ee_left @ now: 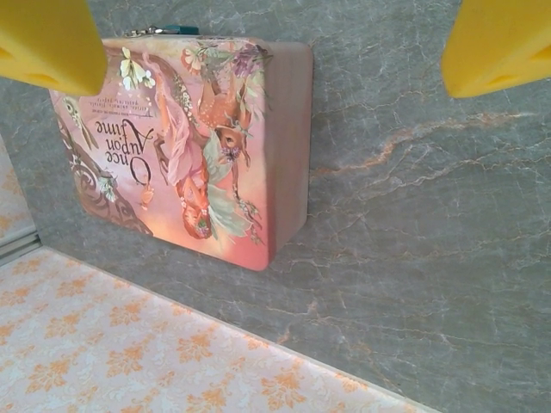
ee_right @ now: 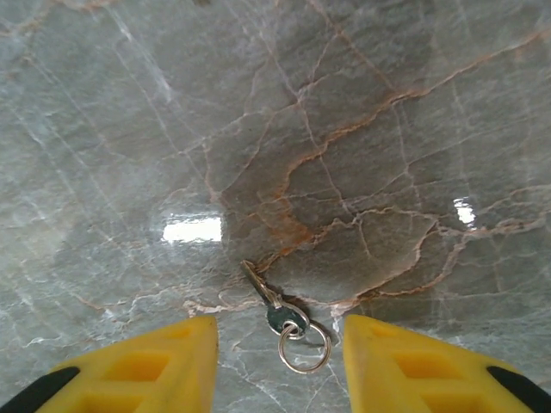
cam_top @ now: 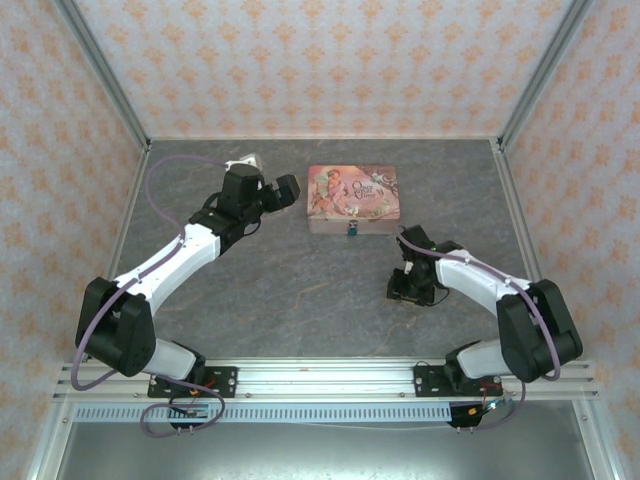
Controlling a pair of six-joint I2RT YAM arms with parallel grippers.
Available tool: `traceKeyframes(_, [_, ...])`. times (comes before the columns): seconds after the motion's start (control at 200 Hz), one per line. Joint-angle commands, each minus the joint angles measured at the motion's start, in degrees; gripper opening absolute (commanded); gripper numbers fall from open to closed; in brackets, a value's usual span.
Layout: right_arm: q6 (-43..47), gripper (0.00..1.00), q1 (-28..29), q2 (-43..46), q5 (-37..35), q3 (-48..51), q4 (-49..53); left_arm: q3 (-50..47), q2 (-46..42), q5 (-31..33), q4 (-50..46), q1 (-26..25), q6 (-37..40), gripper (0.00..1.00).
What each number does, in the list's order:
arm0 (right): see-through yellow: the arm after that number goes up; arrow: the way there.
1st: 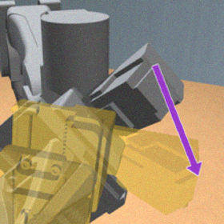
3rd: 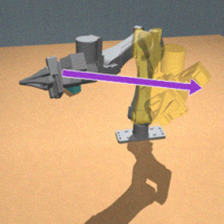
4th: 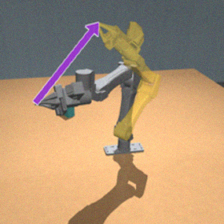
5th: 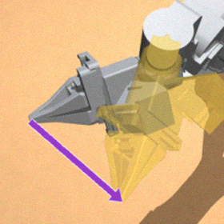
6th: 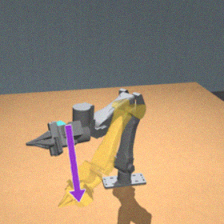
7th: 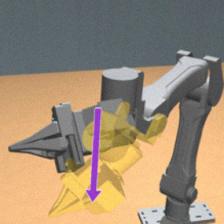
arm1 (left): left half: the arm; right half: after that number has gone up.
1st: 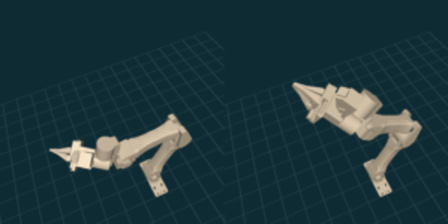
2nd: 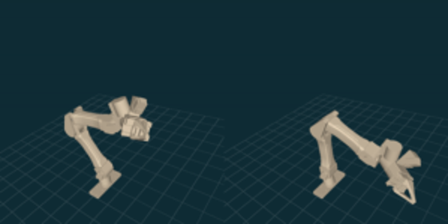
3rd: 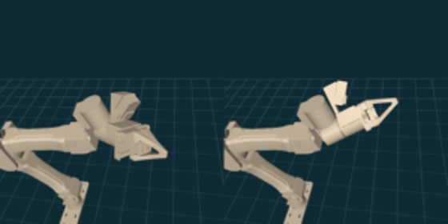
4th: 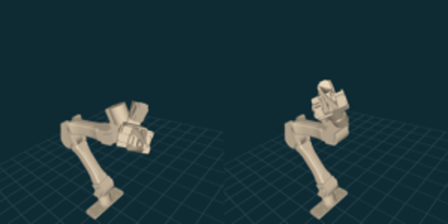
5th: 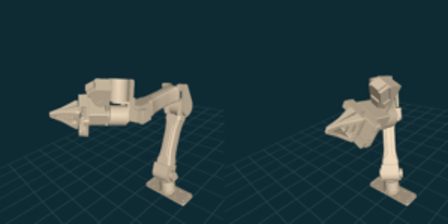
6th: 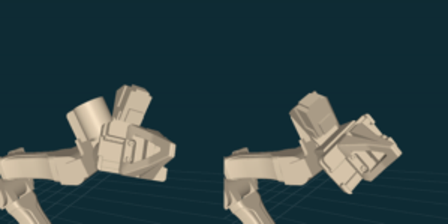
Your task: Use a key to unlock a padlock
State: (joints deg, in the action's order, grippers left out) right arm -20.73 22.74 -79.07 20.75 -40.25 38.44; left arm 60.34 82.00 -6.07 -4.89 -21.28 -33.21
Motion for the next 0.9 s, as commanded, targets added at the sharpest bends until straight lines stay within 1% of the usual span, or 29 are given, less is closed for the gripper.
traceKeyframes(0.0, [-0.7,0.39,0.5,-0.8,-1.8,0.7,-0.4,0.9,0.2,2.2,-0.4,-0.1,-0.7,1.0])
traceKeyframes(0.44, [-0.3,0.29,1.6,-2.8,-3.0,1.0,-0.9,1.7,1.2,2.5,-1.2,-0.1,-0.9,1.0])
traceKeyframes(0.686, [-0.2,0.18,2.0,-3.6,-3.7,0.9,-1.0,2.2,1.2,3.1,-1.9,-0.2,-0.6,1.0])
traceKeyframes(0.801, [0.4,0.09,2.0,-3.7,-4.0,0.4,-0.4,2.2,1.3,3.2,-2.1,-0.1,-0.6,1.0])
traceKeyframes(0.896, [0.6,0.04,2.1,-2.9,-4.2,0.0,0.0,2.4,1.2,3.3,-2.3,-0.2,-0.5,1.0])
